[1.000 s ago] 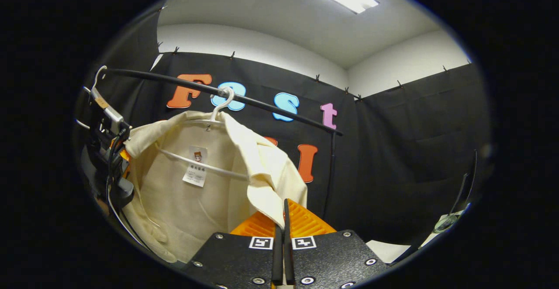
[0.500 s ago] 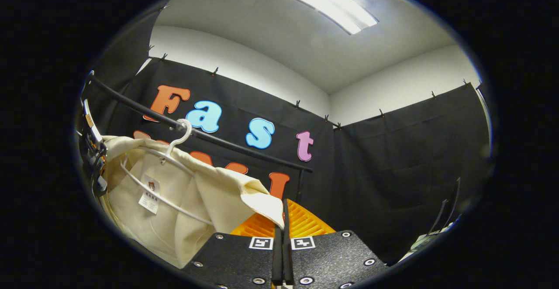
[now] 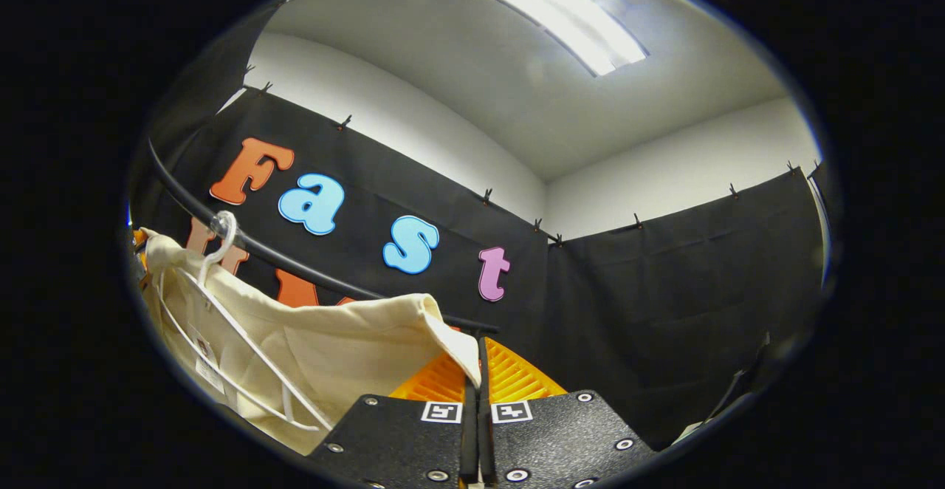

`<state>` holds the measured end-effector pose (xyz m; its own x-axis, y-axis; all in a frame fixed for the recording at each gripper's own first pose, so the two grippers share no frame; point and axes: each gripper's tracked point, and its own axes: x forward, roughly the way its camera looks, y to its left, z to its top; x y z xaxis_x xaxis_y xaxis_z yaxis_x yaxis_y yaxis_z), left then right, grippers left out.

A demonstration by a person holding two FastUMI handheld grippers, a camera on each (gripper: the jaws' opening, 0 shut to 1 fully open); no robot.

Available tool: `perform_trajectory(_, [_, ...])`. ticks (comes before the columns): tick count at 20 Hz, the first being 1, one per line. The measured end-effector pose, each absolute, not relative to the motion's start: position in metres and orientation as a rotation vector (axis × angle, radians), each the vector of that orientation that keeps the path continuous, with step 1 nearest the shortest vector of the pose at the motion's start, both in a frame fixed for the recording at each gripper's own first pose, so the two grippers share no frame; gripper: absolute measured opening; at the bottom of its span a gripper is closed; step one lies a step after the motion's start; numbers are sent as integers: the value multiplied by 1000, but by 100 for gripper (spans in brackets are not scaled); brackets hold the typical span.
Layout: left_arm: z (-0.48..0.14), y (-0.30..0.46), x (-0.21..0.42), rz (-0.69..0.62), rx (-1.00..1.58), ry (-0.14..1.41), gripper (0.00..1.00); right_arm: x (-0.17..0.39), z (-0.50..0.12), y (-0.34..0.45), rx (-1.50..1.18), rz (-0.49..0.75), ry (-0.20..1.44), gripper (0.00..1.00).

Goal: Grasp the clothes on the hanger with both hands and then place them into the laundry hamper below.

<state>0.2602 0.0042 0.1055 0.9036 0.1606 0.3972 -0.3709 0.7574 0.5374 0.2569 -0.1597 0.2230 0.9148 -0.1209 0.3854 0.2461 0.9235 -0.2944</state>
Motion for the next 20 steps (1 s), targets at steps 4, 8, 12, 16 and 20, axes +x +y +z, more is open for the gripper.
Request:
perform_trajectory(4, [81, 14, 279, 299, 629, -268, 11, 272, 170, -153, -315, -173, -303, 0])
perform_trajectory(8, [71, 22, 283, 309, 655, -243, 11, 278, 124, -154, -270, -173, -243, 0])
perform_trajectory(12, [64, 22, 296, 287, 667, -206, 11, 285, 102, -151, -231, -184, -213, 0])
perform_trajectory(16, [51, 33, 317, 270, 613, -125, 11, 283, 91, -142, -239, -161, -194, 0])
perform_trajectory(20, [40, 40, 319, 274, 614, -97, 11, 278, 82, -138, -264, -153, -186, 0])
